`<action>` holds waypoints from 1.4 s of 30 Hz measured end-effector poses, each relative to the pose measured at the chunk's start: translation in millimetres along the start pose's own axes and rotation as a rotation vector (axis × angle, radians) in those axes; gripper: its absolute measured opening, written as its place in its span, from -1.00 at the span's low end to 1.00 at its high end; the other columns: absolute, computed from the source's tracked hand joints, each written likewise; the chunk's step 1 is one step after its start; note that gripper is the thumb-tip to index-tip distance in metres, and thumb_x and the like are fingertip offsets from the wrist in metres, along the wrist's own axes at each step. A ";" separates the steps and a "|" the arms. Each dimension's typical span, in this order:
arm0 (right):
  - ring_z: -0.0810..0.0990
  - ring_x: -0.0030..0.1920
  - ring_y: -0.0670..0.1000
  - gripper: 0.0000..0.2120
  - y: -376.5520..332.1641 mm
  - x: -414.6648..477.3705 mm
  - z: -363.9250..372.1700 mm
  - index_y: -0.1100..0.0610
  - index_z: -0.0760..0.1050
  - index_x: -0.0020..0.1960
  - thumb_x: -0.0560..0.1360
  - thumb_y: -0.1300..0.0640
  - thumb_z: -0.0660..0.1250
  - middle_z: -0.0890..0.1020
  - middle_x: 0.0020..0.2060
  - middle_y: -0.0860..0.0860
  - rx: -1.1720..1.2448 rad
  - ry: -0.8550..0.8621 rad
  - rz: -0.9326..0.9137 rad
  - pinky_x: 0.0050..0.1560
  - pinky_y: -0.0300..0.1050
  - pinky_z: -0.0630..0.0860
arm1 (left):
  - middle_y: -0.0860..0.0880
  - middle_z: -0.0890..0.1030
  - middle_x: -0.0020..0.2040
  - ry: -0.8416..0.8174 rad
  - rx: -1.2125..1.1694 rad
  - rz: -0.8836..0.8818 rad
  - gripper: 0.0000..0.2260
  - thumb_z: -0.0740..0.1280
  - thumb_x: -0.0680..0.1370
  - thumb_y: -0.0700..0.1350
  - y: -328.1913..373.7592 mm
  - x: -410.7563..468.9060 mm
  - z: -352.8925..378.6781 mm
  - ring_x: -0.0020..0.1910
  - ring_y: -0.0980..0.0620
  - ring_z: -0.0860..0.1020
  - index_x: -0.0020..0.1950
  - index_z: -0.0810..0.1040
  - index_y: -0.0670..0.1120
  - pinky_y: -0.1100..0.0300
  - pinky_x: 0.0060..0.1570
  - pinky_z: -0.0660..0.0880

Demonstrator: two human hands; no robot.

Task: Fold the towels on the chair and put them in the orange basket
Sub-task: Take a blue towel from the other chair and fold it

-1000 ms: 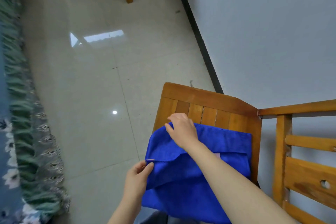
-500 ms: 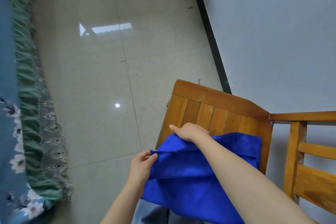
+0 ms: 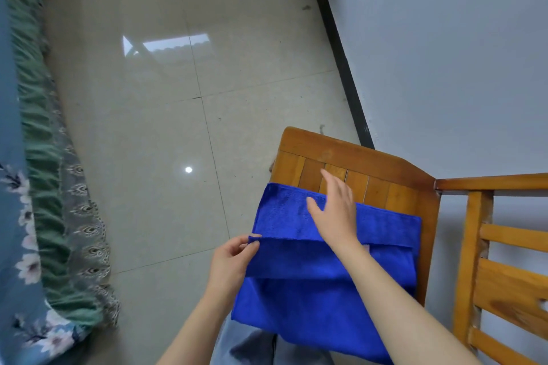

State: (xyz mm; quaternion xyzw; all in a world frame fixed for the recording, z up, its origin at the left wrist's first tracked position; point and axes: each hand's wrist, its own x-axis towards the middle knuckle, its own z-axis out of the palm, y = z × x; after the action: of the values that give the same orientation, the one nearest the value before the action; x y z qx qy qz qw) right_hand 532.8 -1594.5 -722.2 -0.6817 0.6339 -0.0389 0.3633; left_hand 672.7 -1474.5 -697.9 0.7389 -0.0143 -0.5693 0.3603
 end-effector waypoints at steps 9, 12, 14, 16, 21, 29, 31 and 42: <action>0.29 0.34 -0.04 -0.53 98.3 -58.8 -32.0 -0.11 0.26 0.39 0.51 -0.12 0.23 0.46 0.20 -0.13 -0.545 -0.471 0.133 0.45 0.04 -0.04 | 0.07 0.65 -0.31 -0.249 0.111 0.183 -0.80 0.27 0.52 -0.34 35.6 -18.2 3.7 -0.29 0.21 0.56 -0.18 0.64 -0.13 0.40 -0.26 0.47; 0.48 0.12 0.01 -0.99 120.9 -49.9 -64.8 -0.07 0.50 -0.10 0.49 0.02 0.31 0.57 -0.11 -0.12 -0.320 -0.284 0.309 0.21 -0.04 0.27 | 0.04 0.66 -0.29 -0.206 0.068 0.206 -0.82 0.25 0.53 -0.32 43.3 -15.9 2.6 -0.29 0.18 0.59 -0.13 0.63 -0.15 0.39 -0.28 0.51; 0.55 -0.06 0.05 -0.86 135.2 -47.3 -85.2 0.03 0.51 -0.27 0.44 0.13 0.41 0.59 -0.25 -0.07 0.090 -0.213 0.433 -0.09 -0.13 0.38 | 0.02 0.67 -0.28 -0.181 0.035 0.186 -0.83 0.25 0.54 -0.29 47.2 -6.9 6.2 -0.29 0.16 0.61 -0.10 0.63 -0.15 0.36 -0.29 0.54; 0.55 -0.12 0.07 -0.89 138.6 -44.3 -95.4 0.12 0.55 -0.25 0.42 0.24 0.43 0.61 -0.24 0.03 0.351 -0.108 0.506 -0.22 -0.21 0.42 | 0.01 0.68 -0.27 -0.161 0.044 0.162 -0.85 0.27 0.53 -0.28 49.2 7.8 12.4 -0.28 0.14 0.62 -0.11 0.63 -0.13 0.35 -0.29 0.56; 0.55 -0.03 0.14 -0.94 149.9 -20.3 -86.3 0.23 0.56 -0.07 0.49 0.30 0.31 0.61 -0.07 0.16 0.264 0.252 0.617 -0.16 -0.13 0.41 | -0.04 0.61 -0.21 -0.026 0.117 0.122 -0.90 0.32 0.52 -0.24 42.9 59.8 39.1 -0.22 0.02 0.54 -0.15 0.59 -0.09 0.21 -0.25 0.48; 0.50 0.06 0.14 -0.81 157.6 8.2 -62.9 0.17 0.51 0.13 0.57 0.15 0.20 0.58 0.05 0.13 -0.325 0.208 0.523 -0.09 -0.03 0.48 | -0.08 0.59 -0.23 0.168 0.552 0.192 -0.94 0.32 0.49 -0.20 33.7 116.8 59.2 -0.17 -0.07 0.52 -0.17 0.56 -0.10 0.10 -0.14 0.45; 0.46 0.13 0.13 -0.77 162.6 8.0 -61.1 0.16 0.48 0.20 0.57 0.15 0.20 0.54 0.11 0.13 -0.360 0.202 0.475 0.00 -0.03 0.47 | -0.08 0.57 -0.21 0.189 0.663 0.224 -0.94 0.31 0.48 -0.21 32.4 119.4 60.5 -0.15 -0.10 0.53 -0.11 0.58 -0.13 0.07 -0.12 0.46; 0.39 0.25 0.03 -0.63 180.1 12.3 -85.4 0.04 0.32 0.34 0.54 0.19 0.22 0.47 0.23 -0.01 -0.557 -0.138 0.256 0.27 -0.07 0.30 | -0.10 0.57 -0.13 0.127 0.782 0.290 -0.90 0.30 0.47 -0.30 41.6 116.8 60.3 -0.18 -0.07 0.49 -0.09 0.56 -0.14 0.14 -0.16 0.38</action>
State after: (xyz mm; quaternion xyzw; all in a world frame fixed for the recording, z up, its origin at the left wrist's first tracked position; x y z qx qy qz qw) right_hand 340.8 -1631.4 -762.7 -0.6708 0.6747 0.2285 0.2065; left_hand 678.6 -1586.8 -777.6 0.8440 -0.3107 -0.4176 0.1291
